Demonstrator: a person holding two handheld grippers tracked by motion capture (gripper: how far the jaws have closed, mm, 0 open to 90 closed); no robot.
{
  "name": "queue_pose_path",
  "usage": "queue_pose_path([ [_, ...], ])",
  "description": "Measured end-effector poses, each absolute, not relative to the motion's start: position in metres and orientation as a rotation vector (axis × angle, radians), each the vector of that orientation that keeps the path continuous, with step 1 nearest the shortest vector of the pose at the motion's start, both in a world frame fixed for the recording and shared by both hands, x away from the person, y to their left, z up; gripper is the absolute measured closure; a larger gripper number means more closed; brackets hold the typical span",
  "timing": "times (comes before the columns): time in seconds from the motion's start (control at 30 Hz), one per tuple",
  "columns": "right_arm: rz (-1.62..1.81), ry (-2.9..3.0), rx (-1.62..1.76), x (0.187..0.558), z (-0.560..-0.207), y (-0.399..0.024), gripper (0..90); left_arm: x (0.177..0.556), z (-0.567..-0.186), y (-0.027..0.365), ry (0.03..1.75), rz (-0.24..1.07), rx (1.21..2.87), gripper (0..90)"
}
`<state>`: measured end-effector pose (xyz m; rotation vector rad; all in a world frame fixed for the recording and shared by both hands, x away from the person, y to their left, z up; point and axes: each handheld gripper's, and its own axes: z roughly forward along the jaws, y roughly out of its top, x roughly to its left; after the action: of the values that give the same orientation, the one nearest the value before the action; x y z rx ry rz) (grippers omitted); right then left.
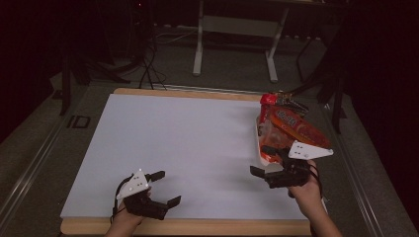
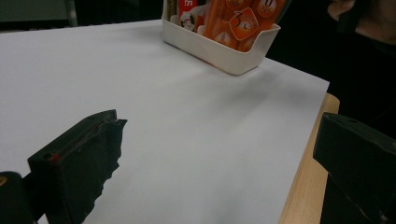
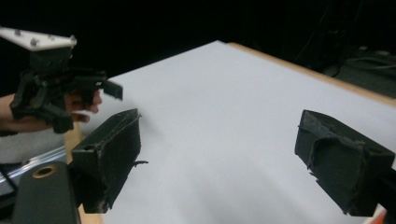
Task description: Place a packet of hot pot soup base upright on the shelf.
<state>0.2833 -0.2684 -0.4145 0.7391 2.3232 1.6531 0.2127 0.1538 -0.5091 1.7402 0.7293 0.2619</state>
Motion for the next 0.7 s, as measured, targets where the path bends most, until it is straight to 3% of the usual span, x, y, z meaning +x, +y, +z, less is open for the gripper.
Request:
queue_pose_path([
  [0.7,1.554,2.46,0.769,0.27,-0.466,-0.261,13.8,0.212,-0.511,0.151,0.723,0.26,1.746,1.5],
])
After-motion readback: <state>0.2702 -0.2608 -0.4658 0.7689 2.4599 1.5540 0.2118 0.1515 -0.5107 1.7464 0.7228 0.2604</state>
